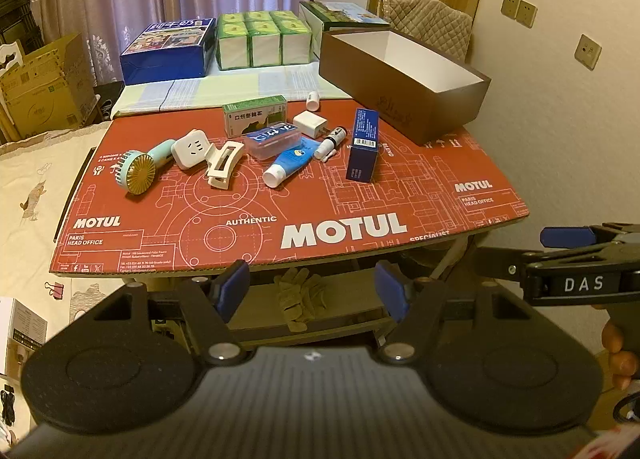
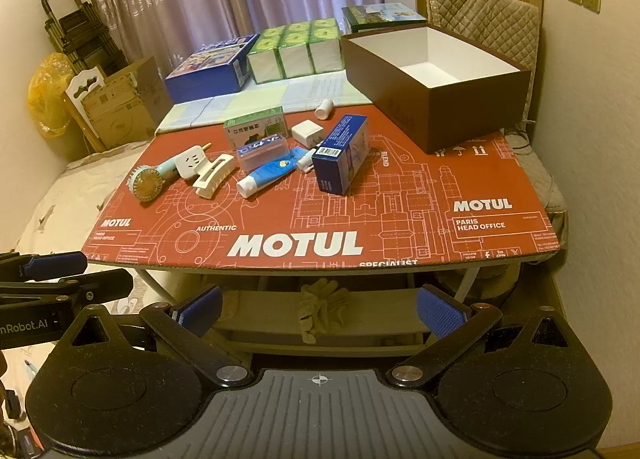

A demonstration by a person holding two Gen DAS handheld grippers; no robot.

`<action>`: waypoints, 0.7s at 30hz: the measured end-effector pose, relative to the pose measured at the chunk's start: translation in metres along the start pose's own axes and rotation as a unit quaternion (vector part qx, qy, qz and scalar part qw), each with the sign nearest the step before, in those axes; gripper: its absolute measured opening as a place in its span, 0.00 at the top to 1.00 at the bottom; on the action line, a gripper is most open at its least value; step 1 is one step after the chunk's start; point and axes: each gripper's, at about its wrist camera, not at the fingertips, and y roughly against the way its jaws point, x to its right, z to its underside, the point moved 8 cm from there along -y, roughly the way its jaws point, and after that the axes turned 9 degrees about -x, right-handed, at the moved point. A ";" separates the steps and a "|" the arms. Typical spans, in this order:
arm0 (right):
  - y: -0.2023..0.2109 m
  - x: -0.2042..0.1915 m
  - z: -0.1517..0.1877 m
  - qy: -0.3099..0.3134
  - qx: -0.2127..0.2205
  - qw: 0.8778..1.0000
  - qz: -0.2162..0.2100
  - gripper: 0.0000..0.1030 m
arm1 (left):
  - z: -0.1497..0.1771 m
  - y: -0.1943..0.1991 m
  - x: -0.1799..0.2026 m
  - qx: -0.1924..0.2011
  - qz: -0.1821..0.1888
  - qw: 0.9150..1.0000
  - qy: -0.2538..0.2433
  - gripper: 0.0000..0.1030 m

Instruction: Organize rigid objects

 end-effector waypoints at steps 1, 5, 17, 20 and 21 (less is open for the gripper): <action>0.000 0.000 0.000 0.000 0.000 1.000 0.000 0.02 | 0.001 0.000 0.000 0.000 0.000 1.000 0.000 0.36; 0.001 0.000 0.000 0.000 0.000 1.000 0.000 0.02 | 0.001 -0.001 -0.002 0.000 -0.001 1.000 0.000 0.36; 0.002 0.001 0.000 0.001 0.000 1.000 -0.001 0.02 | 0.001 -0.001 -0.002 -0.001 -0.002 1.000 -0.001 0.36; 0.002 0.001 0.000 0.001 0.001 1.000 -0.001 0.02 | 0.002 -0.002 -0.003 0.000 -0.001 1.000 -0.001 0.36; 0.002 0.001 0.000 0.001 0.001 1.000 -0.001 0.02 | 0.001 -0.001 -0.002 -0.001 -0.002 1.000 -0.001 0.36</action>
